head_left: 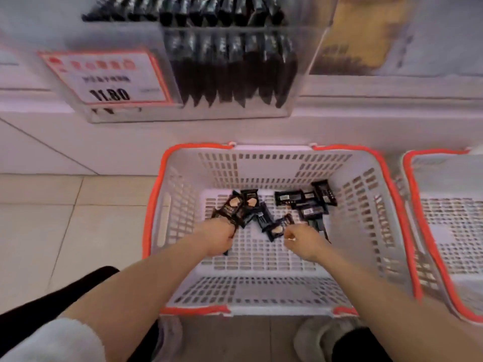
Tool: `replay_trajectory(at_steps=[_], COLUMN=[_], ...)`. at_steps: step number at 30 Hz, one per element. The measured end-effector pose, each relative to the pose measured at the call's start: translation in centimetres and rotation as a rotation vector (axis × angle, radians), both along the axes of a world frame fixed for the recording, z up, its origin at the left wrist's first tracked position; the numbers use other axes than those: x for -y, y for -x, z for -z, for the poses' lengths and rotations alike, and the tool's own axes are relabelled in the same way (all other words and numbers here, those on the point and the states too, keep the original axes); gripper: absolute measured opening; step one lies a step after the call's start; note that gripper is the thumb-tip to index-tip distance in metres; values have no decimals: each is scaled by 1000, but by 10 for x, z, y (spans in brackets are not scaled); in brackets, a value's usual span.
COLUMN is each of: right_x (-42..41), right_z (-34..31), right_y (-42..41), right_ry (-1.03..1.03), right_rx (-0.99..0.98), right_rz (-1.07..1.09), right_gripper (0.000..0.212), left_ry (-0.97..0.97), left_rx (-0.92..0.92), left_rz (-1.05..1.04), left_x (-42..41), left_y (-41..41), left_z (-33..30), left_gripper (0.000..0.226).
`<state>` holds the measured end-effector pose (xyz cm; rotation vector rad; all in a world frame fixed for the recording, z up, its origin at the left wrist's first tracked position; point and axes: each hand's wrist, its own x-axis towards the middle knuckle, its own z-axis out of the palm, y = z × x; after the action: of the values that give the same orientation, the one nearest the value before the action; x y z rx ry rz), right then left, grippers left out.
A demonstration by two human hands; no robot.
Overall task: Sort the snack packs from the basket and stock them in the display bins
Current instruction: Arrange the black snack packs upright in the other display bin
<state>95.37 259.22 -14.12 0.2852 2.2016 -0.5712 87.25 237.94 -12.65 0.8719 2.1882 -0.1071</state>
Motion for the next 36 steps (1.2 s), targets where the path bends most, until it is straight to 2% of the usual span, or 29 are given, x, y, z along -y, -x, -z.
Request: replay_trajectory(at_steps=[5,8,12,15,18,20,25,28,33,36], right_x=[-6,-8,-1,1,5,6,15,30,37,22], right_z=[55,79,100,106,110,112,115,121,127,121], right_y=[3,4,0,-2,-11,-16,-7,-2,1,1], right_ry=[-69,-104,-160,-251,-276,-245,-155,-167,-271,-112], right_rx=[28,-8,-118,-197,-115,-101,-157,-101,-80,-71], right_rz=[-78,-74,-84,-85,-127,-114,109,111,74,88], right_gripper=[51,56,66,64,61,57,60,68,61,65], left_ry=[92,143,179,169,180,175,200,185,175,124], left_rx=[101,112,99,89,94,43,-154,-180,-236,-206], left_rz=[-124,-133,-170,-254,-286,-269,-125,-178,-117,-81], left_x=[14,21,27,25,24,23,22,22,25,29], left_y=[-11,-10,-4,-1,-5,-11,-27,-32,-34,-30], left_z=[50,68,86,96,107,112,124,130,136,137], left_gripper=[37,49,51,50,52,54,56,55,47,46])
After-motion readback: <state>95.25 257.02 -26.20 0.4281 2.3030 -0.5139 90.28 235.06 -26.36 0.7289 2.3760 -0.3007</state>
